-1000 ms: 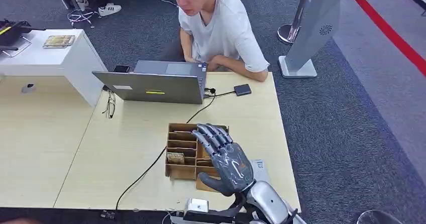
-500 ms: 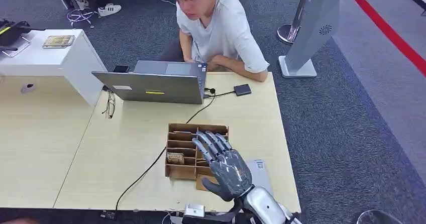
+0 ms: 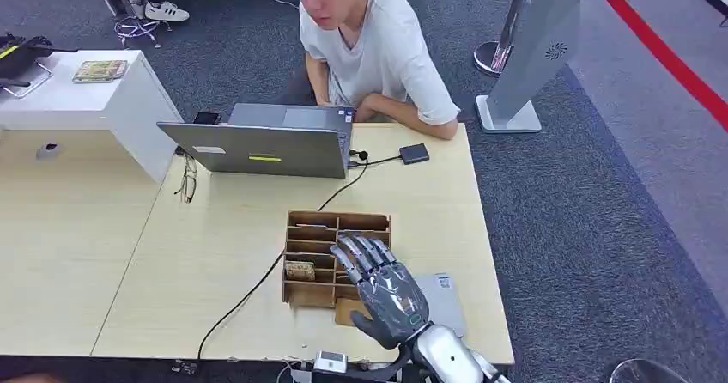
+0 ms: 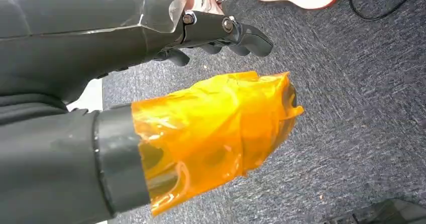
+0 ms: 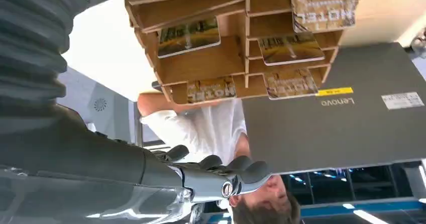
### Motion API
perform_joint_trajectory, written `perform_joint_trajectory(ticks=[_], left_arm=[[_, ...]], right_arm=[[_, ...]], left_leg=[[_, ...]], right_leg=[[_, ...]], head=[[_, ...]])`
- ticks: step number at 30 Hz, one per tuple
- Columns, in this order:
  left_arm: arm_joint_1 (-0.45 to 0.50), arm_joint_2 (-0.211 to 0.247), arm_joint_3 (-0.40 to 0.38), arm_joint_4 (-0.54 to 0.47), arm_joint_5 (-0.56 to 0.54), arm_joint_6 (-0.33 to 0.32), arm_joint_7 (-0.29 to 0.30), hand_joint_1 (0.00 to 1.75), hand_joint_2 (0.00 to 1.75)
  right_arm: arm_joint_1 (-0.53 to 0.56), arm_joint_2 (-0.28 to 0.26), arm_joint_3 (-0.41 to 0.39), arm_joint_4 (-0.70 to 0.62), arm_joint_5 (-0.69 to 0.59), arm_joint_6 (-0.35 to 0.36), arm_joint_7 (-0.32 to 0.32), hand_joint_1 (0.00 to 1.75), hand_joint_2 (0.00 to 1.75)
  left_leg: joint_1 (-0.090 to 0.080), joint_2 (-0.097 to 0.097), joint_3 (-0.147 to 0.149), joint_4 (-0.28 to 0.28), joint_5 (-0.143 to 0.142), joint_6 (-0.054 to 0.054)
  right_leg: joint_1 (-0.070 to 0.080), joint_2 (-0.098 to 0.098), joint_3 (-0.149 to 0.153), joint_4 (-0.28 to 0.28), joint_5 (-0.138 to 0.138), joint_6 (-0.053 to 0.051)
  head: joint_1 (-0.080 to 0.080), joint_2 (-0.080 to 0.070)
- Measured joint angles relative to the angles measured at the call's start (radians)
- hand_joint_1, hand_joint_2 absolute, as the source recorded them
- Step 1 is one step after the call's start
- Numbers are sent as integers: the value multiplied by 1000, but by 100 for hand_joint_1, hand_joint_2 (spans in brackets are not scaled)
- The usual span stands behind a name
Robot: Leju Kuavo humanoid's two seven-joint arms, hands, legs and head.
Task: Pass the card to the sensor for recognition and then transmit it.
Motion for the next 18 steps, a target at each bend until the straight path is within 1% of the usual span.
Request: perform_joint_trajectory(ticks=[9, 11, 16, 17, 18], left_arm=[[0, 0, 0, 0, -5, 0, 2, 0, 0], [0, 0, 0, 0, -5, 0, 2, 0, 0], [0, 0, 0, 0, -11, 0, 2, 0, 0], [0, 0, 0, 0, -11, 0, 2, 0, 0], [0, 0, 0, 0, -12, 0, 2, 0, 0]], right_arm=[[-1, 0, 0, 41, 10, 1, 12, 0, 175], [-3, 0, 0, 50, 13, 1, 12, 5, 175], [-8, 0, 0, 66, 15, 2, 17, 7, 175], [-10, 0, 0, 69, 15, 2, 17, 19, 175], [-11, 0, 0, 71, 15, 2, 17, 19, 175]], left_leg=[[0, 0, 0, 0, 0, 0], [0, 0, 0, 0, 0, 0], [0, 0, 0, 0, 0, 0], [0, 0, 0, 0, 0, 0], [0, 0, 0, 0, 0, 0]], right_leg=[[0, 0, 0, 0, 0, 0], [0, 0, 0, 0, 0, 0], [0, 0, 0, 0, 0, 0], [0, 0, 0, 0, 0, 0], [0, 0, 0, 0, 0, 0]], head=[[0, 0], [0, 0], [0, 0], [0, 0], [0, 0]])
